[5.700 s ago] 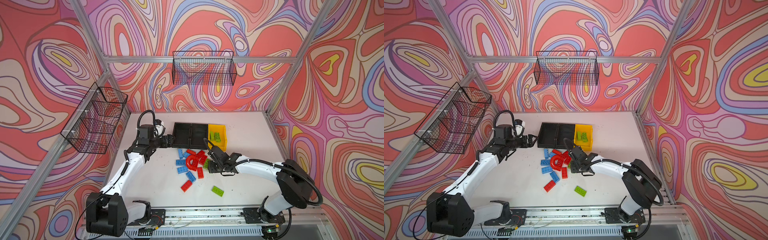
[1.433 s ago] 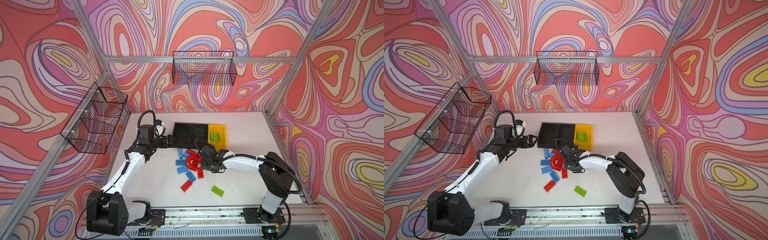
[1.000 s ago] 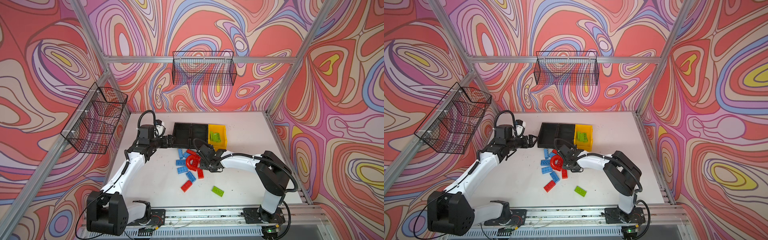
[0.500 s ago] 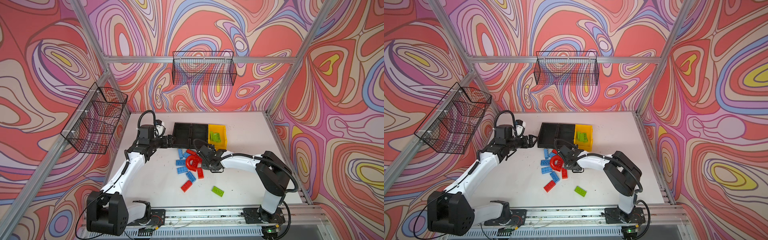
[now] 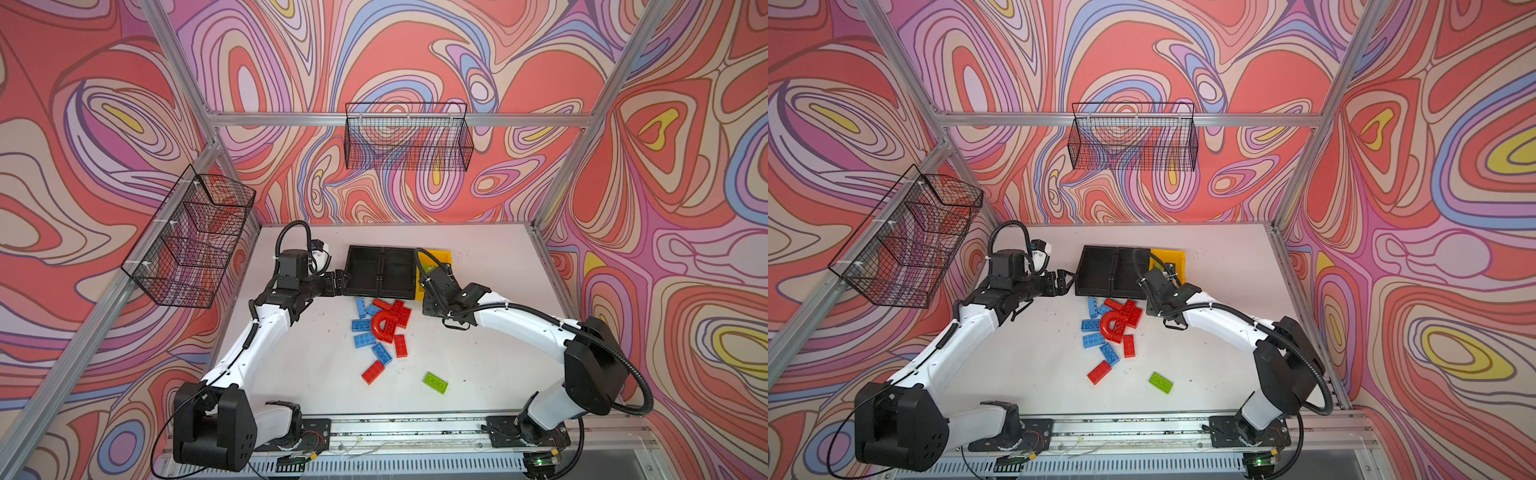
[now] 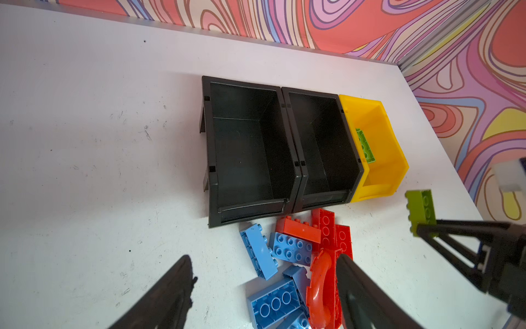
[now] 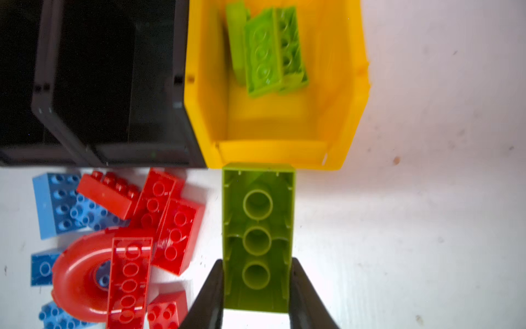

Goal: Sort the legos into containers by color
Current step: Pick up the lego from the center of the table, then place the lego in the container.

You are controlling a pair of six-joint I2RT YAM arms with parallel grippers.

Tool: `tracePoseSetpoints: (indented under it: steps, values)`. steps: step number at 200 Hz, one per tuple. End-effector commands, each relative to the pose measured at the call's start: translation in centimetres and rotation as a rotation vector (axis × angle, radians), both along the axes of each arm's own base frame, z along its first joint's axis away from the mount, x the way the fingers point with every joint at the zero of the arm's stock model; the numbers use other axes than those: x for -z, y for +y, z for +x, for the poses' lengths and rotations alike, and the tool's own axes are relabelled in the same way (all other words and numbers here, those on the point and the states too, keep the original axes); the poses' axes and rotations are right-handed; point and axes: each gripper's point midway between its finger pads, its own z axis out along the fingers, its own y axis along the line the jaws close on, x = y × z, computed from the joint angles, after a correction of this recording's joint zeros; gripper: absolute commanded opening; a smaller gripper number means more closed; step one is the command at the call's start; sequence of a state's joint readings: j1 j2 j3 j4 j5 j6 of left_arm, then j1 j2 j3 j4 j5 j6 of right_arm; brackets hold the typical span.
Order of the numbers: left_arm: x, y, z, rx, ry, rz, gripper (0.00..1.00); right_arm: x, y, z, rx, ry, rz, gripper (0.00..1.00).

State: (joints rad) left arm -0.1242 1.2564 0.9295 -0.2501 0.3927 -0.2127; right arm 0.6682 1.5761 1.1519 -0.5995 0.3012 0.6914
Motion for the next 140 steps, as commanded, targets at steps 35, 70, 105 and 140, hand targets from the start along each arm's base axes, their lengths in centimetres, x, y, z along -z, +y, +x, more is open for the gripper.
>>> tracePoseSetpoints:
  steps: [35, 70, 105, 140]
  values:
    - [-1.0, 0.1, 0.2, 0.0, -0.024, 0.003, 0.81, -1.7, -2.4, 7.7, -0.089, -0.025, -0.073, 0.27]
    - [-0.9, 0.3, 0.4, -0.006, -0.027, 0.016, 0.81, 0.3, -1.9, 12.1, -0.147, 0.025, -0.165, 0.28]
    - [-1.1, 0.7, 0.4, -0.02, -0.04, 0.036, 0.81, 2.4, -2.9, 14.0, -0.128, 0.063, -0.219, 0.28]
    - [-1.0, 0.7, 0.4, -0.02, -0.039, 0.037, 0.81, 2.8, -4.1, 14.1, -0.096, 0.071, -0.229, 0.39]
